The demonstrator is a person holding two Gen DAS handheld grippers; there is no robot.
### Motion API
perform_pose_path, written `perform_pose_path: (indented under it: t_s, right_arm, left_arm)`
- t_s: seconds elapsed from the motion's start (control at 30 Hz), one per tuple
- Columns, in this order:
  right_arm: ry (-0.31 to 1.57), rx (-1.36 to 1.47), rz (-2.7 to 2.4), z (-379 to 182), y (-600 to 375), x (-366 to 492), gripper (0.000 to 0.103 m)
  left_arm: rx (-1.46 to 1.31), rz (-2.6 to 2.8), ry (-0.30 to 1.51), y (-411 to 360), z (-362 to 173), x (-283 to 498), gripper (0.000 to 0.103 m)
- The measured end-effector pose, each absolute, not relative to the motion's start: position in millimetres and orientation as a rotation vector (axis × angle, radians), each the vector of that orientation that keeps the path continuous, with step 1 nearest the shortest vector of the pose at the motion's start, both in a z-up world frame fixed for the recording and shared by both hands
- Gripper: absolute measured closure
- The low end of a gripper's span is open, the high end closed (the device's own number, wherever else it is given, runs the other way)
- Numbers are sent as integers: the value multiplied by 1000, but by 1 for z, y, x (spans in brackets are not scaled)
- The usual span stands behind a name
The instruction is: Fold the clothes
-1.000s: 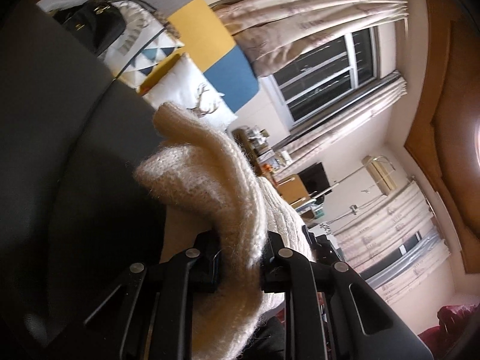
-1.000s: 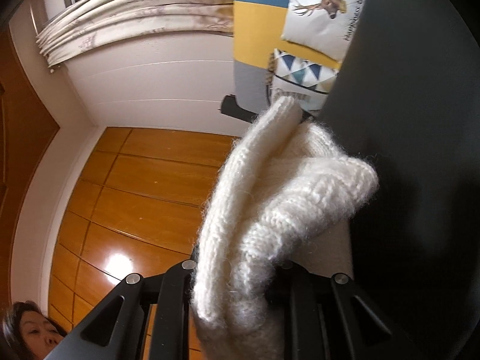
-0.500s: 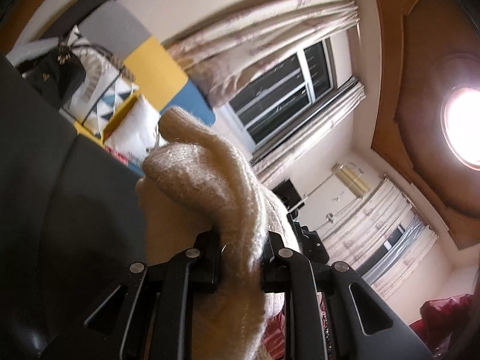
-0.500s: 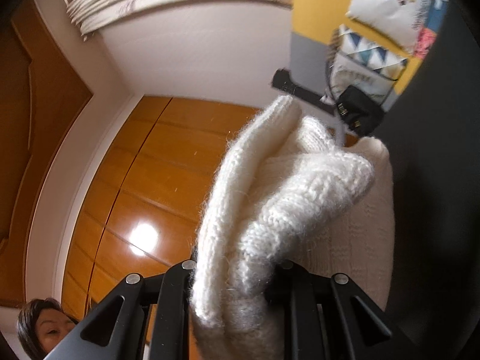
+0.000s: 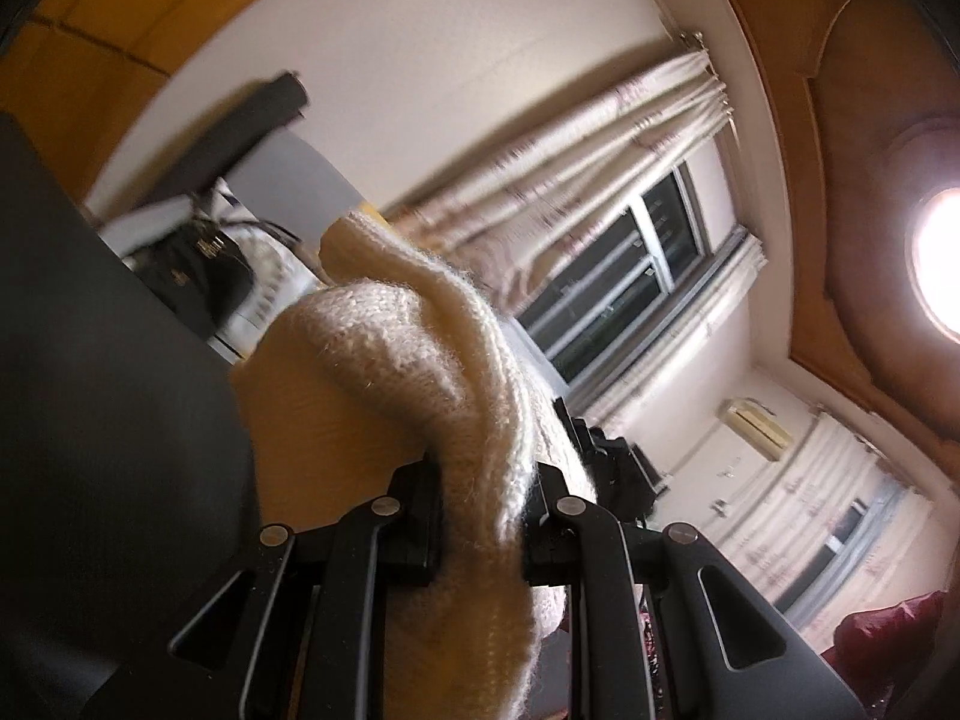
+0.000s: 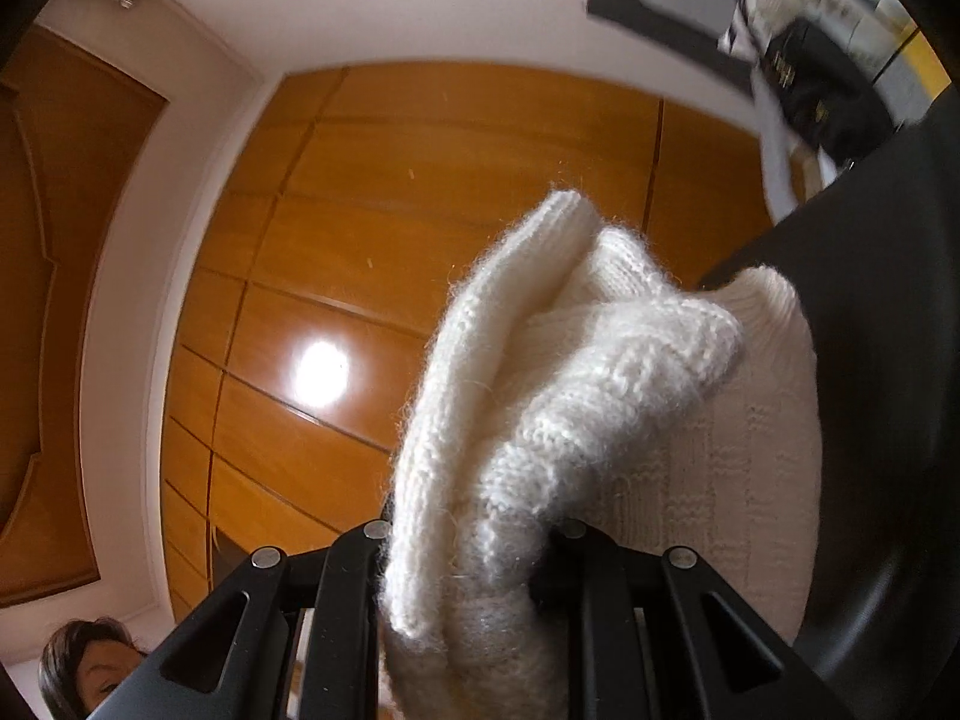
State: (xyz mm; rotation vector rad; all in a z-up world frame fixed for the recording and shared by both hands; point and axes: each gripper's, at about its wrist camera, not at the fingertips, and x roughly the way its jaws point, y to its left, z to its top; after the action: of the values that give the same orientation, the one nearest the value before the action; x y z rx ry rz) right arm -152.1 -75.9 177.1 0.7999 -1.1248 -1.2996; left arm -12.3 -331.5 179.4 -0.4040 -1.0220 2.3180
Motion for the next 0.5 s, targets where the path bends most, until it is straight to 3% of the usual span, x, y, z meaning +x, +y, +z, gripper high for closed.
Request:
perform_pose_path:
  t_s: [0.23, 0.5]
  right_arm:
    - [-1085, 928, -1214, 152, -188, -193, 84]
    - [-1061, 1070, -1277, 87, -251, -253, 84]
  left_arm:
    - [-396, 2404, -1084, -394, 160, -29, 85]
    - [-474, 2520, -1248, -468, 88, -66, 84]
